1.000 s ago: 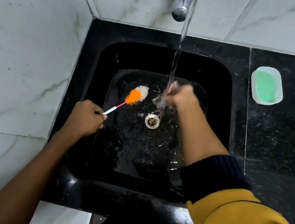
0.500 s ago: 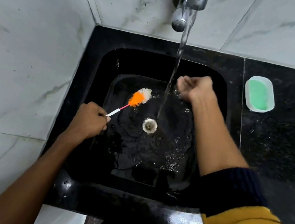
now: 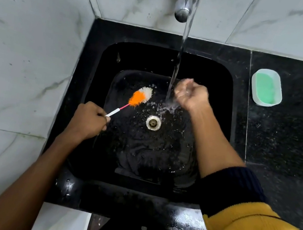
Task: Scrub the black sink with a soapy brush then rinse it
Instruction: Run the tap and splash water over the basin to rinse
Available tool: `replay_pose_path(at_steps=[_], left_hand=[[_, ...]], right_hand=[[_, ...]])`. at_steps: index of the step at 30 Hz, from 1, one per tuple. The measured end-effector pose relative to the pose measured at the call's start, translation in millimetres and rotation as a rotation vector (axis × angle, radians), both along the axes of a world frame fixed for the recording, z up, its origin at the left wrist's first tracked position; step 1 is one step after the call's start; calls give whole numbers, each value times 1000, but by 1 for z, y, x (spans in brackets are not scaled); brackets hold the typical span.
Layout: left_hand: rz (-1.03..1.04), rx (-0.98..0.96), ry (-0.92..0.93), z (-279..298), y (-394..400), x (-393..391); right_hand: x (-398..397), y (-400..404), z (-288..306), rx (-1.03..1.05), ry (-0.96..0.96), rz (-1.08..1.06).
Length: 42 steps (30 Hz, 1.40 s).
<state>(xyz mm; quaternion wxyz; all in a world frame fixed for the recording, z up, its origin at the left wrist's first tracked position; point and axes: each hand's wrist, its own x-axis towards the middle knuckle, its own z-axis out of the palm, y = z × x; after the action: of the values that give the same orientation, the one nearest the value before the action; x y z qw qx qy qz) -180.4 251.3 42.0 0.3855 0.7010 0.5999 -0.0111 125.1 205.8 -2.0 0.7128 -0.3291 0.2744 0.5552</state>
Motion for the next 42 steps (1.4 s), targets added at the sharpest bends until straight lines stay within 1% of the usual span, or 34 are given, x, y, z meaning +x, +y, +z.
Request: replay_pose_path(at_steps=[2, 3, 4, 5, 6, 8, 10, 13, 16, 19, 21, 22, 23, 25, 27, 28, 29, 30, 31, 32, 33, 34, 35, 36, 37, 38, 40, 42], left_hand=[[-4, -2, 3, 1, -2, 1], [0, -4, 2, 1, -3, 2], [6, -4, -1, 1, -4, 3], [13, -5, -3, 2, -5, 3], [18, -8, -9, 2, -6, 6], [32, -14, -22, 4, -8, 7], [54, -24, -41, 6, -10, 8], [92, -30, -65, 8, -17, 5], [138, -38, -77, 11, -24, -3], [185, -45, -81, 10, -30, -12], [210, -50, -93, 8, -34, -17], [219, -48, -96, 7, -35, -20], [226, -45, -100, 6, -38, -23], [237, -43, -108, 5, -42, -26], [249, -47, -122, 5, -46, -28], [252, -49, -126, 4, -48, -29], [251, -48, -130, 4, -50, -29], [250, -48, -135, 3, -51, -29], [249, -52, -142, 1, -52, -28], [250, -57, -147, -1, -53, -28], [250, -63, -151, -2, -54, -26], [250, -67, -151, -4, -56, -25], [246, -66, -148, -5, -57, -24], [238, -66, -146, -6, -58, -22], [230, -65, -143, -6, -60, -20], [224, -62, -141, -5, -61, -18], [219, -58, -141, -5, -62, -15], [224, -59, -138, -6, -63, -14]], right_hand=[[26, -13, 0, 57, -25, -307], [37, -23, -4, 40, -28, -417], [43, -34, -9, -4, -36, -489], [44, -44, -15, -63, -61, -503], [45, -53, -23, -121, -89, -471], [35, -60, -37, -247, -136, -305], [15, -53, -44, -292, -166, -85], [-20, -32, -38, -251, -148, 178], [-44, -8, -29, -216, -109, 297], [-49, 7, -21, -198, -187, 420], [-43, 6, -12, -95, -229, 532], [-38, 3, -10, -24, -267, 621], [-32, -3, -8, 28, -328, 742], [-24, -21, -11, 37, -466, 987], [-18, -51, -18, 25, -510, 1291], [-16, -70, -29, 11, -506, 1485], [-18, -90, -40, -14, -429, 1674], [-21, -108, -54, -83, -362, 1823], [-27, -122, -59, -169, -358, 1915], [-26, -130, -65, -240, -289, 1979], [-20, -132, -68, -229, -269, 2078], [-17, -134, -66, -86, -435, 2102], [-14, -132, -66, -181, -613, 2036], [-9, -125, -58, -298, -618, 1864], [-4, -120, -62, -318, -808, 1716], [-1, -110, -54, -340, -884, 1649], [-3, -83, -44, -330, -858, 1457], [-11, -57, -38, -250, -696, 1241]])
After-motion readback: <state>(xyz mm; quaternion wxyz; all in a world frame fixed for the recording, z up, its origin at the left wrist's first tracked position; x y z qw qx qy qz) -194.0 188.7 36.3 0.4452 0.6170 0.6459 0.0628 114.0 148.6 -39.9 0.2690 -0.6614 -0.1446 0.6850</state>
